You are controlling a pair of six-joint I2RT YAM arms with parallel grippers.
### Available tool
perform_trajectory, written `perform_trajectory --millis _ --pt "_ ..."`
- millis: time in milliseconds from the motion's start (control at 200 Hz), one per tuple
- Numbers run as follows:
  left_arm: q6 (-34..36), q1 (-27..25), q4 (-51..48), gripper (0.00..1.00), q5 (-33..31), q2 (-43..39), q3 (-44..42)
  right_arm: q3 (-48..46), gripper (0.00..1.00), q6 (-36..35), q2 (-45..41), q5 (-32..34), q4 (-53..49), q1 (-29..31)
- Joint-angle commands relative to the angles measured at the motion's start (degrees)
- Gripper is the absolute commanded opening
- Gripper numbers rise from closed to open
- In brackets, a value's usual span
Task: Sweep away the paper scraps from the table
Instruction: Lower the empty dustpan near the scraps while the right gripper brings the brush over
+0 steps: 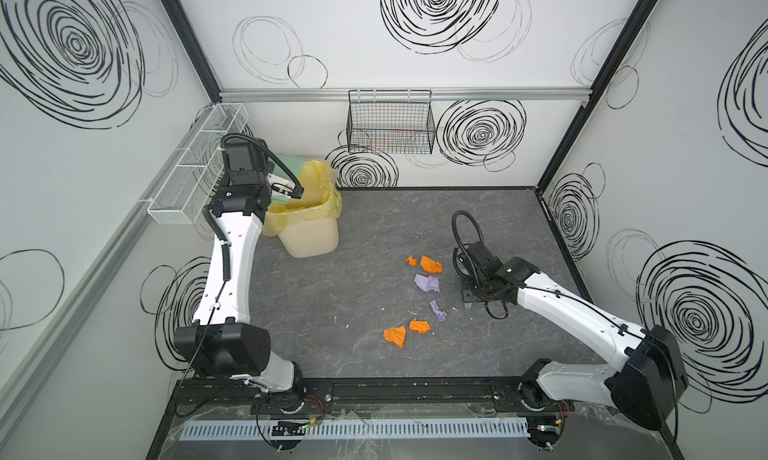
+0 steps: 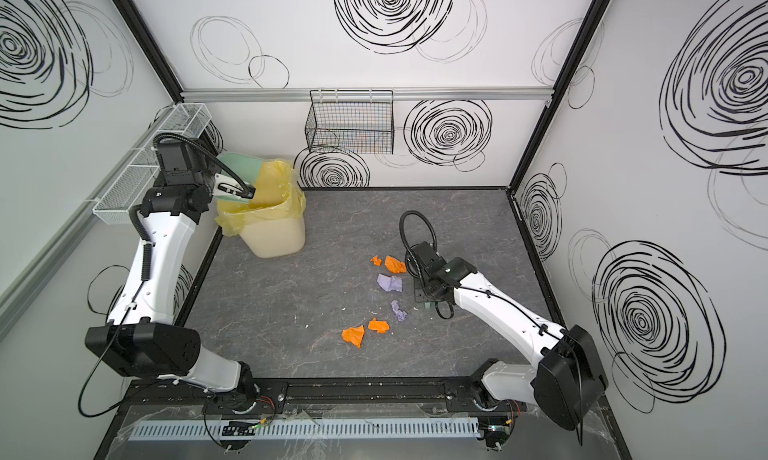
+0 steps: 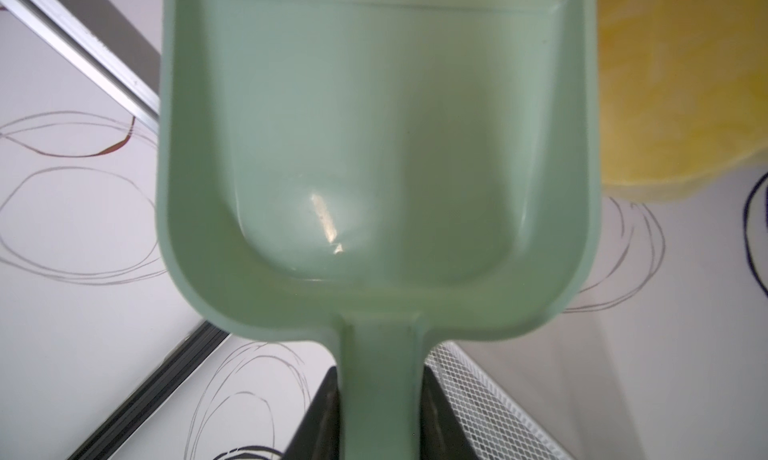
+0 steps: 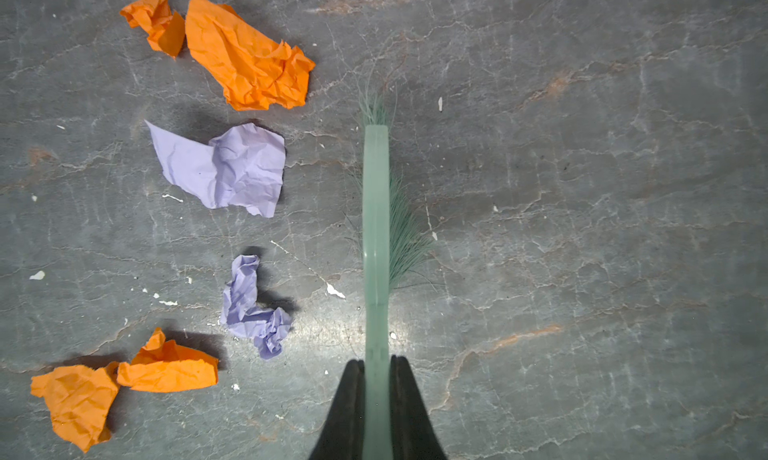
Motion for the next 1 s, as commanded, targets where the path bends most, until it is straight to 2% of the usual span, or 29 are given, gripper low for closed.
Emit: perform_trajectory --millis 0,150,215,295,400,550,595,680,765,996 --pt "-5.4 0.3 -4.9 0.00 3.5 2.6 11.9 -1.3 0.00 1.1 -0.7 -1.5 -2.3 0.3" --pt "-15.9 0.3 -18.9 0.00 9.9 8.1 31.2 0.6 0.00 0.8 -1.1 -1.2 -2.8 0.0" --pt "-19.1 0.0 -21.5 0.00 12.3 7.4 33.2 2.2 0.00 0.5 -0.9 -0.8 -3.2 -0.1" --pt "-23.4 -0.8 -24.1 0.00 15.6 4.1 31.3 4.9 0.00 -0.4 0.2 0.2 -4.5 -0.3" --pt "-28.9 -2.3 -27.7 0.00 20.3 -2.0 24.9 8.4 0.00 -1.3 2.2 0.7 -6.3 -0.3" --pt "-35.7 -2.8 -28.4 0.00 28.3 -11.9 9.2 12.5 0.00 -3.4 0.2 -3.4 -6.3 1.3" --pt "-37.3 -3.0 -27.9 0.00 30.4 -14.2 4.4 13.4 0.00 -4.2 -1.5 -6.2 -5.7 1.5" --pt "-39.7 -3.2 -26.8 0.00 33.7 -18.3 -4.1 12.6 0.00 -6.8 -5.7 -16.3 -1.8 1.8" --pt "-41.1 -4.1 -26.1 0.00 36.1 -21.8 -11.7 10.5 0.00 -5.8 -8.9 -23.7 2.0 3.7" --pt "-42.5 -5.3 -22.7 0.00 37.6 -29.5 -31.1 4.0 0.00 -1.3 -9.9 -27.6 6.8 13.7"
